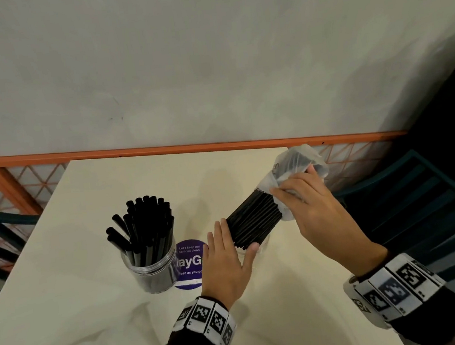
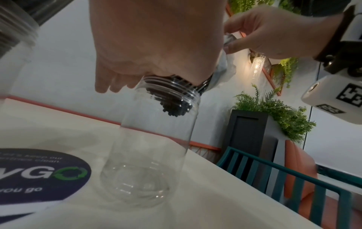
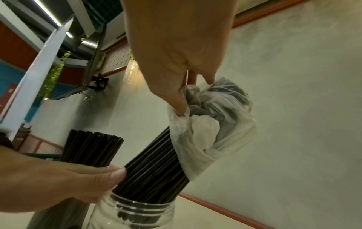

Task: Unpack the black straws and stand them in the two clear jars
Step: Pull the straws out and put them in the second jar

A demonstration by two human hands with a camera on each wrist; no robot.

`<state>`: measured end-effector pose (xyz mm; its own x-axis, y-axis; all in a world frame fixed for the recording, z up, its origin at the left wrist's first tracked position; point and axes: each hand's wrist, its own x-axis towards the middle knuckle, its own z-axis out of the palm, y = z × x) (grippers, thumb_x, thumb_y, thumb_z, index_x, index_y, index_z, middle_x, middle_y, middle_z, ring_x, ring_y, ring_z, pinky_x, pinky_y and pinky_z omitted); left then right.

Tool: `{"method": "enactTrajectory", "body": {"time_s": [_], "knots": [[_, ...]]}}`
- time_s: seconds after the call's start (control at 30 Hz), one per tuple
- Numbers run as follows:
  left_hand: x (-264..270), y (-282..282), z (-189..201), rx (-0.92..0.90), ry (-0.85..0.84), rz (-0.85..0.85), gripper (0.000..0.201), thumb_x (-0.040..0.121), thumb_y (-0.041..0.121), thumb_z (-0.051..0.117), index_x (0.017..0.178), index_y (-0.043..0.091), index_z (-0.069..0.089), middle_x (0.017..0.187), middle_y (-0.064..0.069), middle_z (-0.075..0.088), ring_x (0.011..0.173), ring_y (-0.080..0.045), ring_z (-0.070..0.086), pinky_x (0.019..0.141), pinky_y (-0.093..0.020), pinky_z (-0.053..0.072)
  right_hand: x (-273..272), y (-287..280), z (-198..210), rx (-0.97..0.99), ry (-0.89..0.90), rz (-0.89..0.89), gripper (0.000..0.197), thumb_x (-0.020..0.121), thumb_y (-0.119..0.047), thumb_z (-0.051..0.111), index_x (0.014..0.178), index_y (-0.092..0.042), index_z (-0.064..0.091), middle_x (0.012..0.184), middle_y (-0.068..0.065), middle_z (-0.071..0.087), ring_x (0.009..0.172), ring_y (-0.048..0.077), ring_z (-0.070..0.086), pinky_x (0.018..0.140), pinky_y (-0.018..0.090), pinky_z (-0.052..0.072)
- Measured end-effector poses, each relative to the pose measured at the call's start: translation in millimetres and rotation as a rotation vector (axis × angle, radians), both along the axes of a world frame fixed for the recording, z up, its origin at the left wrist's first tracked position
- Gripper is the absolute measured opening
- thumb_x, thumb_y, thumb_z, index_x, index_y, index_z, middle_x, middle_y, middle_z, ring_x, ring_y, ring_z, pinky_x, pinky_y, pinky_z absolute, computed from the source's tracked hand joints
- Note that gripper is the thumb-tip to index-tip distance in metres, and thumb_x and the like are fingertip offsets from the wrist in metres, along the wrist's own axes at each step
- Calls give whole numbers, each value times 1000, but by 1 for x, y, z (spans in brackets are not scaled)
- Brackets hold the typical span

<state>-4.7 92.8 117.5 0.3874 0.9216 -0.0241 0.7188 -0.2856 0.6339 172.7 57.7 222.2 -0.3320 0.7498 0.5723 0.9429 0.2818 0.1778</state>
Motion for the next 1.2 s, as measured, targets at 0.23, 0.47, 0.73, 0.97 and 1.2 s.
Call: {"method": "enactTrajectory", "body": {"time_s": [0.23, 0.47, 0.73, 0.97, 1.2], "knots": [[-6, 3, -2, 11, -24, -85, 73, 91, 52, 29, 146, 14, 1, 157, -6, 7, 140, -21, 25, 108, -36, 35, 5, -6, -1, -8, -23, 49, 31, 89, -7, 43, 112, 0, 63, 107, 5, 44, 105, 24, 46, 105, 52, 36], [-5, 6, 2, -6, 66, -141, 70, 93, 47, 23, 145, 12, -8, 158, -4, -3, 131, -25, 37, 102, -37, 39, -6, -10, 0, -7, -99, 45, 36, 87, -5, 39, 116, 0, 59, 107, 7, 43, 106, 24, 45, 113, 48, 17], [-3, 8, 24, 93, 445, -140, 56, 98, 35, 26, 145, 11, 5, 157, -6, 10, 105, -28, 58, 92, -37, 40, -13, -1, 10, -38, -131, 14, 35, 83, -3, 42, 112, 1, 62, 96, 13, 64, 101, 23, 44, 105, 50, 28], [17, 10, 34, 76, 648, -107, 60, 99, 37, 15, 143, 0, -3, 147, -16, 26, 115, -27, 51, 98, -39, 34, -30, -5, 13, -97, -229, 101, 35, 85, -4, 43, 114, 1, 61, 100, 13, 64, 106, 25, 46, 110, 46, 29], [-14, 16, 30, -228, -148, -213, 92, 88, 36, 54, 142, 22, -20, 158, -4, 1, 137, -24, 32, 106, -36, 36, -35, -7, -1, -207, -413, 133, 39, 77, -9, 61, 116, -6, 60, 104, 10, 66, 105, 28, 61, 109, 42, 29]]}}
